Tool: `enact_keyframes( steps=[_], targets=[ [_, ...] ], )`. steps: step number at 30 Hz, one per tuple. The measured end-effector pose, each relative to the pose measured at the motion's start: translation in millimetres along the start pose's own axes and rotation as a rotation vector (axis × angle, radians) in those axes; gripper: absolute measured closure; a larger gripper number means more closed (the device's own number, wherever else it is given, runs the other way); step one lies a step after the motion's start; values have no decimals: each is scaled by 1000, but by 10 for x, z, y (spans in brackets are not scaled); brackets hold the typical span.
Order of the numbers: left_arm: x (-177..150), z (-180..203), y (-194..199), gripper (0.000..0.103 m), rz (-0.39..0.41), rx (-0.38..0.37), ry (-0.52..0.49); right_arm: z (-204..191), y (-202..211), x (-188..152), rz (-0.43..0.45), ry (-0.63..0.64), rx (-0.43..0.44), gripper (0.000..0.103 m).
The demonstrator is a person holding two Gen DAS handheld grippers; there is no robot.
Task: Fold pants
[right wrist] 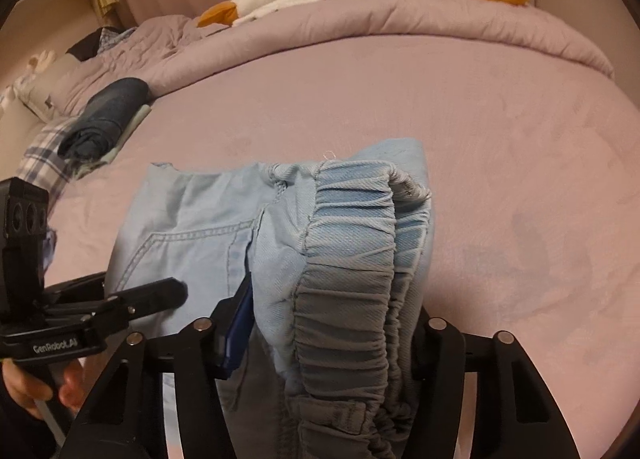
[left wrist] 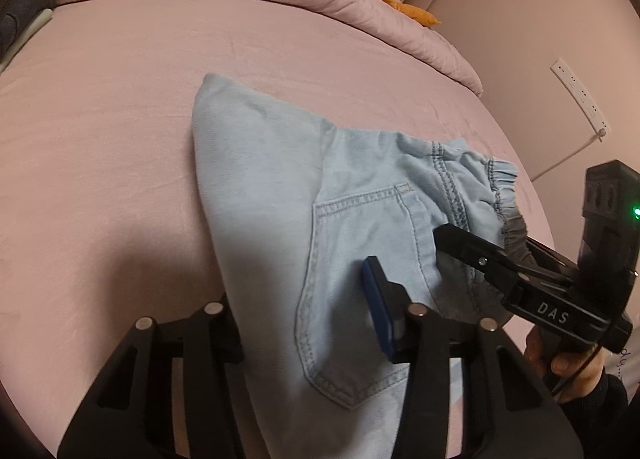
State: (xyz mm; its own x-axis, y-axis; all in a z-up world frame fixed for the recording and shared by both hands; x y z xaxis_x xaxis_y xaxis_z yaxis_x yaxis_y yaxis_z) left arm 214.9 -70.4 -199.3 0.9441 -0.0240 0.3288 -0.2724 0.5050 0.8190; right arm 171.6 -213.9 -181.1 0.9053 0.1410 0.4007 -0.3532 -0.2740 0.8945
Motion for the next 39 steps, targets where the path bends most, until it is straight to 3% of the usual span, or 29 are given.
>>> enact_keyframes(
  steps=[8,17,39],
  targets=[
    [-57,26,235,60,41,-10,5,-202,164,45,68,29,-23,50],
    [-65,-8,531,60,94,25,-4,-527,283,59,104,80,15,51],
    [-208,-494,1122,60,199,57,39,-1332,321,249,140,223,36,53]
  ],
)
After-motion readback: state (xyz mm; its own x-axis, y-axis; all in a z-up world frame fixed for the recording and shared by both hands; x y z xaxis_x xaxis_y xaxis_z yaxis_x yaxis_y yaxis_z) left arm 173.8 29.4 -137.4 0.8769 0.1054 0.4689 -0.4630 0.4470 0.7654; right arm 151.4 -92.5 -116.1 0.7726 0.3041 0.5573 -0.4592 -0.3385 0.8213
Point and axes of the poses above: each gripper's, at about its wrist camera, not at the fingertips, and y roughly against the way its jaws point, z to its right, x to its top, the point moved 10 cm from there along -y, roughly the way its jaws point, and after that the axes turned 12 degrees about -z, right-handed, at the moved point
